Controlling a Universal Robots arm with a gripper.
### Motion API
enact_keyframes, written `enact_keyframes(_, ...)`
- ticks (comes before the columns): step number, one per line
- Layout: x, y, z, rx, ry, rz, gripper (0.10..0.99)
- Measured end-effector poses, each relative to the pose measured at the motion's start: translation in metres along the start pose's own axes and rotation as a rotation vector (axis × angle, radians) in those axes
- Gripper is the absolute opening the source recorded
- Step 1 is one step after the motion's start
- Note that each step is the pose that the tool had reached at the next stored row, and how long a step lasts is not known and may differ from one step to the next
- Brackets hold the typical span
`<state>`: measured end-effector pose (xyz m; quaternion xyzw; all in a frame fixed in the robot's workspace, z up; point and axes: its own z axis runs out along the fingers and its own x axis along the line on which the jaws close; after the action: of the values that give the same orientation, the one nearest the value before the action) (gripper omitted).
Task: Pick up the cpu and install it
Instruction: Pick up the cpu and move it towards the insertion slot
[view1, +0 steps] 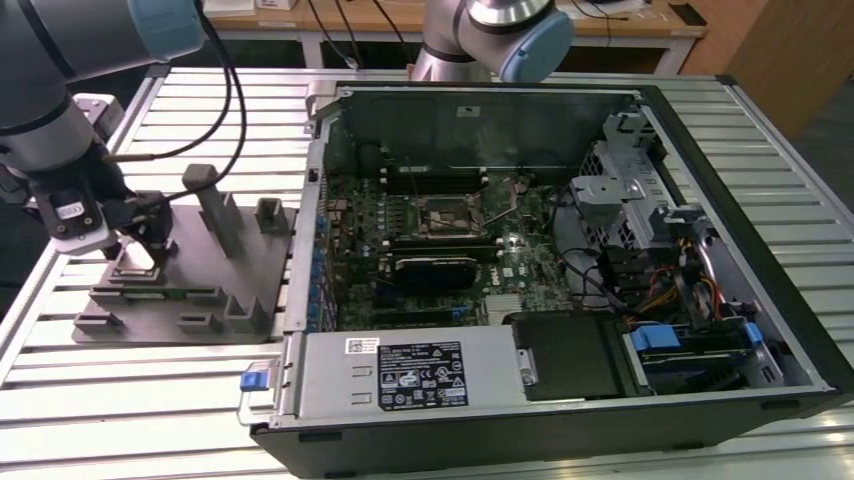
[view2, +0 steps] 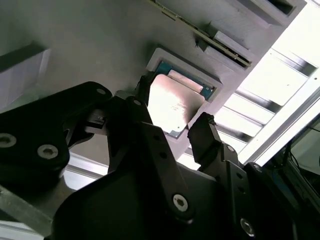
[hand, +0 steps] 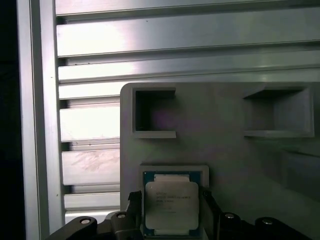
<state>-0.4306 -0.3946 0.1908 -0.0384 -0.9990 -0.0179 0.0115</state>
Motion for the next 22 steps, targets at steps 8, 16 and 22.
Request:
enact_keyframes(8, -0.0003, -0.0001, 0.0014, 0.000, 0.0001, 0.000, 0.588)
enact_keyframes(16, -0.0004, 0.0001, 0.0040, 0.000, 0.0003, 0.000, 0.588)
enact_keyframes(22, -0.0004, 0.0002, 0.0063, 0.000, 0.0003, -0.001, 0.588)
